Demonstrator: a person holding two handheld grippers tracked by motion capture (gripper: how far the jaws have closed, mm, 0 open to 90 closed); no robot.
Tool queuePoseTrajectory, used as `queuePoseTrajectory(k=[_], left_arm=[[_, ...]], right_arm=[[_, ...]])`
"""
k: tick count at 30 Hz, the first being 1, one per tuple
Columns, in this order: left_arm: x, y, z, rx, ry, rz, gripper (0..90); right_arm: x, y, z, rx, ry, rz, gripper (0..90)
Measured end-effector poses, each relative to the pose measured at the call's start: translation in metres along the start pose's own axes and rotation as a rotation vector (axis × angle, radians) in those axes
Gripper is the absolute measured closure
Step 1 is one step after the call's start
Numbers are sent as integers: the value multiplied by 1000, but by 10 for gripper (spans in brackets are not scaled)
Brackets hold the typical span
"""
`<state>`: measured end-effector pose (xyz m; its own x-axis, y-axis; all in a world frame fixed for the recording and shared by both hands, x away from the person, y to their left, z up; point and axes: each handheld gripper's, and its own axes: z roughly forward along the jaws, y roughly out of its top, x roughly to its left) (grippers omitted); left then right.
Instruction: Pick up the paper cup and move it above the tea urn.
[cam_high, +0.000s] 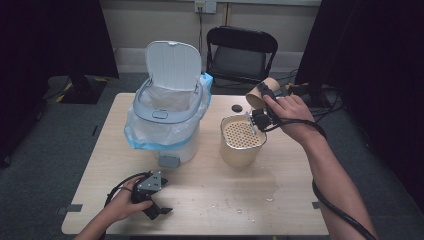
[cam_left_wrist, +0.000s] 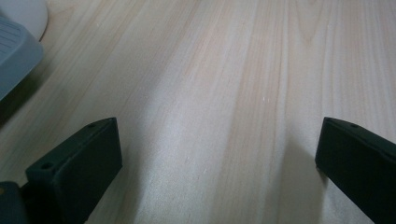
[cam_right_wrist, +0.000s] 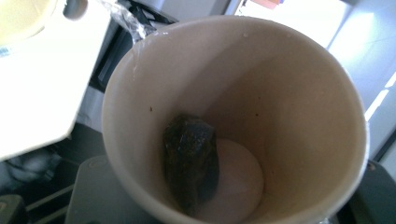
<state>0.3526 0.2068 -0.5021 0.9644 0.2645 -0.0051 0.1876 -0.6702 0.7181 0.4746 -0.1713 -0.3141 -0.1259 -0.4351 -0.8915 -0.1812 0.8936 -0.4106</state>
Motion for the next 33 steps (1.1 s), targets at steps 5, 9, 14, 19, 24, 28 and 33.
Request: queuePoseTrajectory(k=[5,9,14,19,24,28,33], left_arm=[[0,0,0,0,0,0,0],[0,0,0,0,0,0,0],[0,0,0,0,0,0,0],[0,0,0,0,0,0,0],[0,0,0,0,0,0,0],[0,0,0,0,0,0,0],[0,0,0,0,-2,-3,0]], right_arm=[[0,0,-1,-9,-7,-5,355],[0,2,-2,-10,-7,-47,354],[3,6,-3,-14,-14,-65,354],[4,8,-2,0,-31,-124,354],[2,9,-3,-3,-34,-133,354],[1,9,-3,13,-35,-155,355],[2,10,-3,10,-40,-151,355]])
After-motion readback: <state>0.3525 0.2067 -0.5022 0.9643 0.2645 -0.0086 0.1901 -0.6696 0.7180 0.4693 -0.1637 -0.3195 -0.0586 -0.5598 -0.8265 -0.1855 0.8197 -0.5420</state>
